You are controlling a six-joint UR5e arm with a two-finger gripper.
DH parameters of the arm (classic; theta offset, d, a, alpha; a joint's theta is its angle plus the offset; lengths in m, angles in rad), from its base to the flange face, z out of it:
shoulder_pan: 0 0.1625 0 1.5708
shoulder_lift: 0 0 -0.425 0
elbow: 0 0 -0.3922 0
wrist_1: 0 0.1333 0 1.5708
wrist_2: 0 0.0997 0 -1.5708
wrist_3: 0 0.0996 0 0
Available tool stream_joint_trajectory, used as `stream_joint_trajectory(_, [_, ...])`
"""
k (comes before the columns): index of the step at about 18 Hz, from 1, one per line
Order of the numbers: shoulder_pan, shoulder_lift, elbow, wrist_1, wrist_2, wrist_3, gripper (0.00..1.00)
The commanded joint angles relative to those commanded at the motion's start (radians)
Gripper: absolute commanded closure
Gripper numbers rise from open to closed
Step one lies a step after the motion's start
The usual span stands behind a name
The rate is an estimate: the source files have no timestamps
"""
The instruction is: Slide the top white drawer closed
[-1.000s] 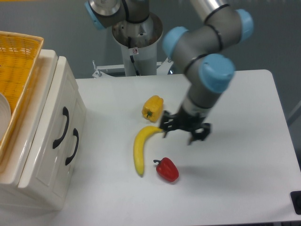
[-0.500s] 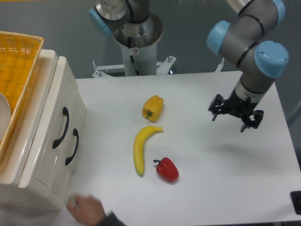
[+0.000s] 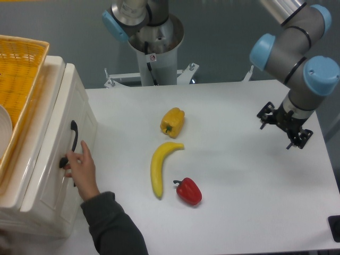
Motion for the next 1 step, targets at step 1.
stream_joint_trajectory(1, [-0.003, 0.002, -0.002, 0.0, 0.0, -0.002, 0.0])
